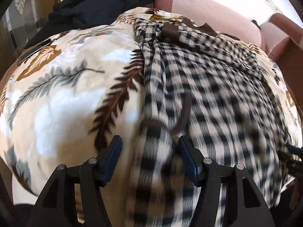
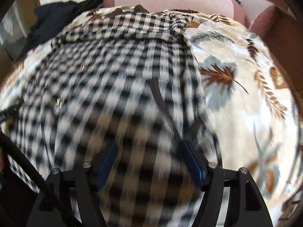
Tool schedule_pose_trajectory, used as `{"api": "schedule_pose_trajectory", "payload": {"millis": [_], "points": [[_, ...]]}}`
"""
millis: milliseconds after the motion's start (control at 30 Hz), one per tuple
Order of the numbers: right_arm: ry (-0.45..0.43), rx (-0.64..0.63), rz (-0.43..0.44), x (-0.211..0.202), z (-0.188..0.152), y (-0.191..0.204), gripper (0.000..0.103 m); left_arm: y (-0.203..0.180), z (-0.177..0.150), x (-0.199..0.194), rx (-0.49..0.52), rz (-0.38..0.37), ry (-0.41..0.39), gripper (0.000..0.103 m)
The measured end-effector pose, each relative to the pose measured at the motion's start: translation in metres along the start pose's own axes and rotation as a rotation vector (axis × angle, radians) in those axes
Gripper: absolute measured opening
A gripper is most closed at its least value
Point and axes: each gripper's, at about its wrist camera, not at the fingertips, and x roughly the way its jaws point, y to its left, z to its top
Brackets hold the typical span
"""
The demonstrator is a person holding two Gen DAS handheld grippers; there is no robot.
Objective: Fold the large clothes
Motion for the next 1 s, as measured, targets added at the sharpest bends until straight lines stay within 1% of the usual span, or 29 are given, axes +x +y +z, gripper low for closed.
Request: {"api": "schedule_pose_trajectory", "payload": {"millis": [33, 167, 300, 367, 433, 500, 533, 633, 733, 767, 800, 833, 900, 933, 1000], "points": [[0.004, 0.02, 0.01, -0.003, -0.012, 0.002, 0.08, 0.0, -0.007, -0.004, 0.009, -0.001, -0.002, 0.061], [0.011, 0.024, 0.027, -0.011, -0.039, 0.003, 0.08, 0.001, -0.029, -0.015, 0.03, -0.001, 0.001, 0.061], [0.041, -0.001, 0.03, -0.018, -0.066, 0.013, 0.081, 0.003, -0.048, -0.026, 0.043, -0.007, 0.034, 0.061], [0.059, -0.012, 0.035, -0.024, -0.072, 0.016, 0.081, 0.006, -0.054, -0.031, 0.03, -0.021, 0.059, 0.06], [0.067, 0.003, 0.066, -0.033, -0.075, 0.016, 0.081, 0.01, -0.059, -0.045, 0.007, -0.053, 0.07, 0.06], [0.05, 0.024, 0.108, -0.05, -0.081, 0.012, 0.081, 0.012, -0.059, -0.06, -0.009, -0.077, 0.048, 0.06], [0.032, 0.021, 0.113, -0.059, -0.078, 0.013, 0.081, 0.013, -0.056, -0.068, -0.014, -0.084, 0.03, 0.06], [-0.033, -0.03, 0.096, -0.089, -0.059, 0.023, 0.081, 0.012, -0.033, -0.083, -0.032, -0.101, -0.042, 0.06], [-0.098, -0.095, 0.093, -0.113, -0.025, 0.044, 0.081, 0.01, 0.006, -0.077, -0.055, -0.063, -0.07, 0.06], [-0.109, -0.109, 0.099, -0.116, -0.011, 0.05, 0.081, 0.011, 0.022, -0.071, -0.071, -0.067, -0.087, 0.06], [-0.116, -0.12, 0.109, -0.117, 0.0, 0.056, 0.081, 0.013, 0.036, -0.065, -0.083, -0.069, -0.096, 0.06], [-0.125, -0.136, 0.128, -0.117, 0.02, 0.068, 0.081, 0.015, 0.051, -0.056, -0.096, -0.062, -0.1, 0.06], [-0.142, -0.153, 0.141, -0.109, 0.047, 0.086, 0.081, 0.025, 0.081, -0.034, -0.136, -0.04, -0.104, 0.06], [-0.157, -0.162, 0.143, -0.099, 0.069, 0.099, 0.081, 0.031, 0.092, -0.024, -0.154, -0.03, -0.104, 0.06], [-0.164, -0.166, 0.158, -0.08, 0.101, 0.119, 0.081, 0.048, 0.108, -0.005, -0.189, -0.001, -0.097, 0.06]]}}
